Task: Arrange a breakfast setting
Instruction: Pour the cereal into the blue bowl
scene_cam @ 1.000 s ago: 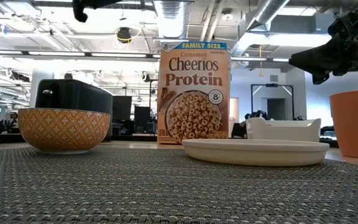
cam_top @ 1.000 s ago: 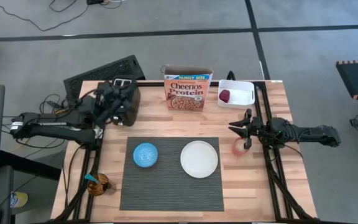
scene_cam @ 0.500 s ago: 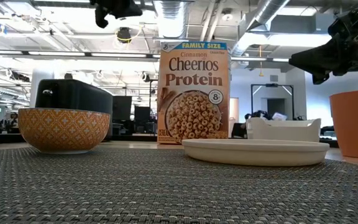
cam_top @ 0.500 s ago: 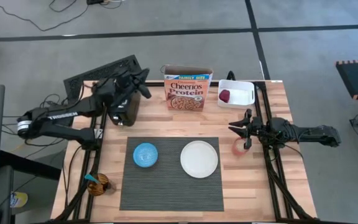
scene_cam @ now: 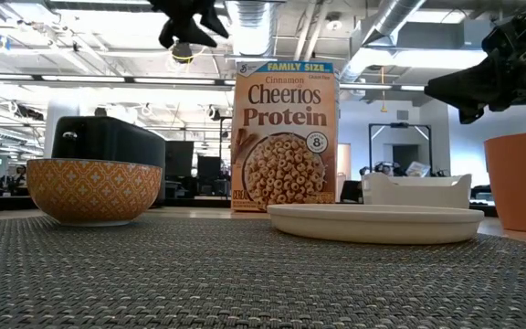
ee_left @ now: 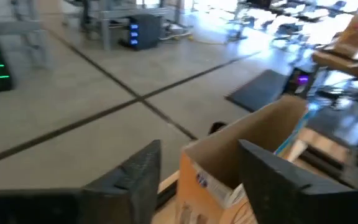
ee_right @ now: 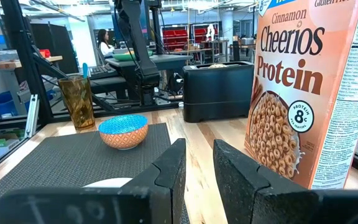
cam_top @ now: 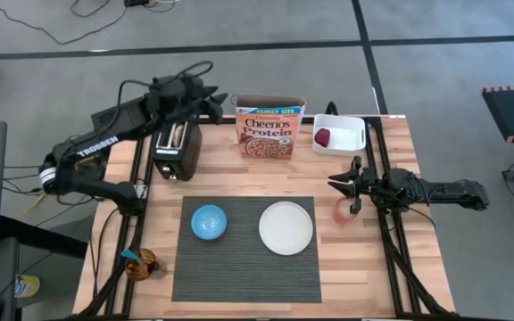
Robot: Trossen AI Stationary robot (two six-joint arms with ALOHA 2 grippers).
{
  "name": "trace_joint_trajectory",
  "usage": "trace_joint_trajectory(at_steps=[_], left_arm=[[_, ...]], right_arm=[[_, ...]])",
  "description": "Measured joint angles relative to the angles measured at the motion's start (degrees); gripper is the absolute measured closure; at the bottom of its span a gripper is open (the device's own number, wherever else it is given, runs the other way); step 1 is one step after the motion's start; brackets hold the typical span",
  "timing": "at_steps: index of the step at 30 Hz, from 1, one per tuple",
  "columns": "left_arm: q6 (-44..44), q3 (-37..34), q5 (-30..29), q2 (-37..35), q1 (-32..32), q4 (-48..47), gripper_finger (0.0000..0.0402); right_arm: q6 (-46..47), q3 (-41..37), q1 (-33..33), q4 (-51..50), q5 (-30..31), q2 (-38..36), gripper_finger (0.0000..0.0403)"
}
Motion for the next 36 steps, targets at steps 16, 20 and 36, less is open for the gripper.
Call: trace_joint_trajectory(at_steps=[16,20,36], left_arm=[[7.23,3.41,15.58,6.55,7.38,0.15,0.0088],[5.76,3.41,15.09,7.87,7.22,-1.03,0.0088],[19.68,3.33,27.44,11.54,8.30,3.48,0.0088]], right_arm=[[0.01,0.00,0.00,0.02,0.00,0.01,0.0291],[0.00,0.02,-0.01,0.07,-0.02,0.01,0.0291],[0.00,0.00,0.00,0.26,0.00,0.00,0.0291]])
